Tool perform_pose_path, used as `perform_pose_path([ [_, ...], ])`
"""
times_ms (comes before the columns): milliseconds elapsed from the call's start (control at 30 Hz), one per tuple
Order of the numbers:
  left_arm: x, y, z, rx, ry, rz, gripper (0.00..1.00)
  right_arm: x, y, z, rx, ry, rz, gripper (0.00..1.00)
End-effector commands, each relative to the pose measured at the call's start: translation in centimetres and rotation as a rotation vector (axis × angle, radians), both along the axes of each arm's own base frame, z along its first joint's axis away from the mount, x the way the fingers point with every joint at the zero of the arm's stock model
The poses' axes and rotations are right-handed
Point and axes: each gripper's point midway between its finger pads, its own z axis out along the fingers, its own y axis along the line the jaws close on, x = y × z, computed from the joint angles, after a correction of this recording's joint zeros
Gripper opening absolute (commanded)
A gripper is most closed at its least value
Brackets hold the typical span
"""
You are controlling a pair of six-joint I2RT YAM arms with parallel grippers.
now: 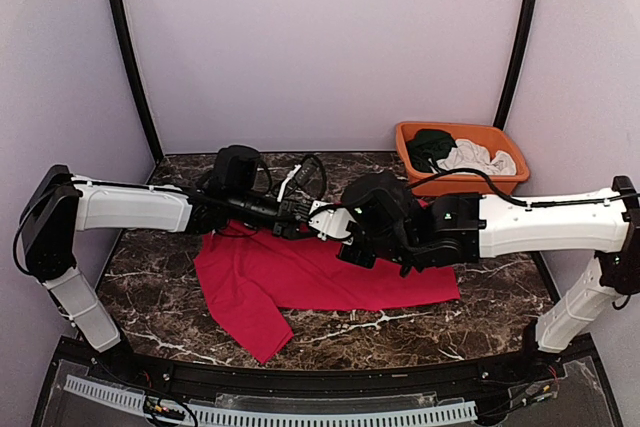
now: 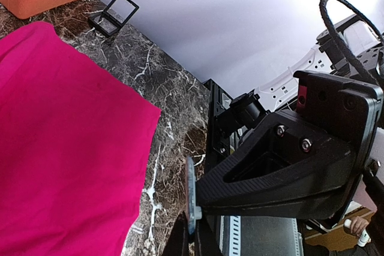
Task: Pin the brooch onto the clothing
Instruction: Pass from the right arm to the left, then pass from the left arm to the right
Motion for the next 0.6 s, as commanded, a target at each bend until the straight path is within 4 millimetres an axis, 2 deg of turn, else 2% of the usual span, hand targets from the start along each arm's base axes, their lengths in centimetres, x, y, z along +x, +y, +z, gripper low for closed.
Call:
perform_pose_path([
  [0,-0.1,-0.3,1.6,-0.030,-0.048,-0.013,0.01,0.3,0.1,1.1,0.044,0.009,-0.026,0.05],
  [33,-0.1,-0.3,1.6,-0.030,-0.052,-0.009,0.01,0.3,0.1,1.3,0.050,0.012,-0.033,0.14],
  [133,0.0,-0.2,1.7,-0.029,-0.065,0.001,0.01,-0.1,-0.4,2.6,0.091,0.038,-0.045,0.33],
  [300,0.0,0.3,2.1,-0.045,-0.095,0.023,0.01,-1.7,-1.8,6.7,0.269,0.098,-0.033,0.65],
  [333,0.1,0.3,2.9,-0.074,-0.110,0.028,0.01,-2.1,-2.0,7.2,0.304,0.117,-0.027,0.70],
  [367,0.0,0.4,2.8,-0.082,-0.108,0.031,0.01,-2.5,-2.3,7.5,0.337,0.137,-0.024,0.74],
  [400,0.0,0.4,4.0,-0.129,-0.133,0.036,0.01,-2.9,-2.5,7.8,0.378,0.159,-0.020,0.77],
  [433,-0.1,0.6,3.9,-0.143,-0.135,0.040,0.01,-3.3,-2.7,8.0,0.422,0.185,-0.012,0.80],
  [467,-0.1,0.6,5.3,-0.196,-0.163,0.047,0.01,-3.7,-2.9,8.4,0.481,0.209,0.003,0.82],
  [567,-0.4,1.1,7.2,-0.312,-0.209,0.070,0.01,-4.9,-3.1,8.9,0.665,0.288,0.062,0.87],
])
